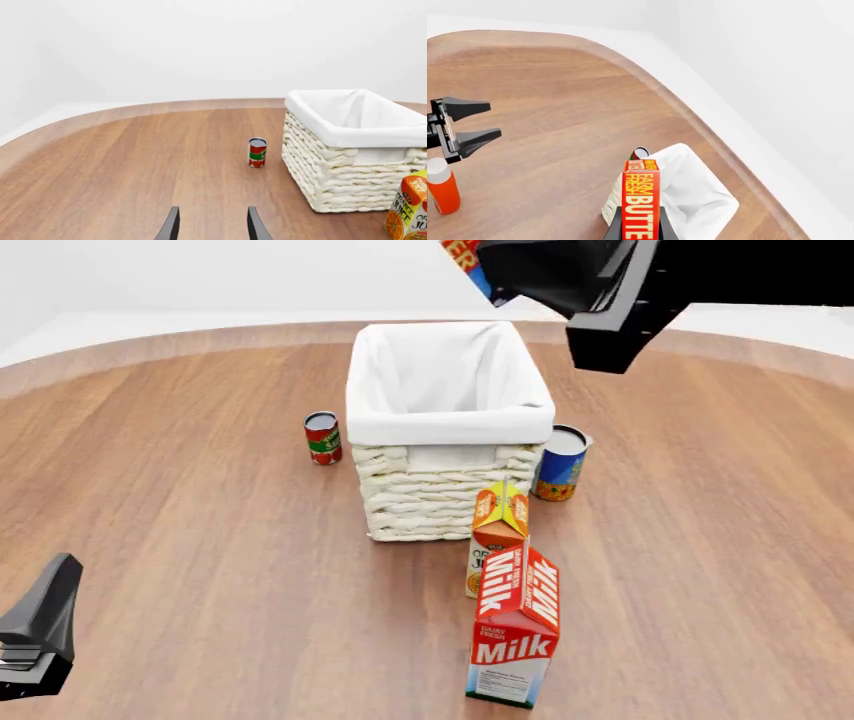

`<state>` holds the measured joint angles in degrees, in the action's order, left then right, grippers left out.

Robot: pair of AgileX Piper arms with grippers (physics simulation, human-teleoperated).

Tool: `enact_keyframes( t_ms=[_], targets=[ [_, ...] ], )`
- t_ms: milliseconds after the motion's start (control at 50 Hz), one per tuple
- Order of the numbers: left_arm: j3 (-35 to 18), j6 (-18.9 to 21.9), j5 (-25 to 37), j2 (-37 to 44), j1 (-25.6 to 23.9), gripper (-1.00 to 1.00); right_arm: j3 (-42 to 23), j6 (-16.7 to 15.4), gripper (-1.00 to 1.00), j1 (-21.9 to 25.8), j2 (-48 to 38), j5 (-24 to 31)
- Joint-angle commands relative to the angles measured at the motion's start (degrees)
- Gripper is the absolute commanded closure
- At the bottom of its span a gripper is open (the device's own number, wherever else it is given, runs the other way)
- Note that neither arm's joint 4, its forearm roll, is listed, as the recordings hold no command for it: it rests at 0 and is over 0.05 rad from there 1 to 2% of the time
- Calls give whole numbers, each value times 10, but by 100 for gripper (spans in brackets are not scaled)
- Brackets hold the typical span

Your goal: Pick up the butter and put it in the basket.

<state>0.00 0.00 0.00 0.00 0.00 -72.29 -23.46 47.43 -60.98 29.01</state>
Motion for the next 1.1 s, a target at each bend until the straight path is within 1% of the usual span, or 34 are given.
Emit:
enact_keyframes(
  t_ms=[20, 300, 540, 700, 860, 960, 1100],
  targets=[
    [0, 0, 0, 0, 0, -100, -28, 11, 100, -6, -24, -19],
    [0, 0, 0, 0, 0, -100, -41, 16, 100, -17, -60, -43],
    [0, 0, 0, 0, 0, -100, -76, 15, 100, -44, -108, -63],
    [0, 0, 0, 0, 0, -100, -83, 14, 100, -55, -126, -75],
    [0, 0, 0, 0, 0, -100, -102, 14, 100, -65, -143, -71],
    [0, 0, 0, 0, 0, -100, -129, 16, 100, -79, -170, -75],
    [0, 0, 0, 0, 0, -100, -126, 16, 100, -93, -191, -97]
  ],
)
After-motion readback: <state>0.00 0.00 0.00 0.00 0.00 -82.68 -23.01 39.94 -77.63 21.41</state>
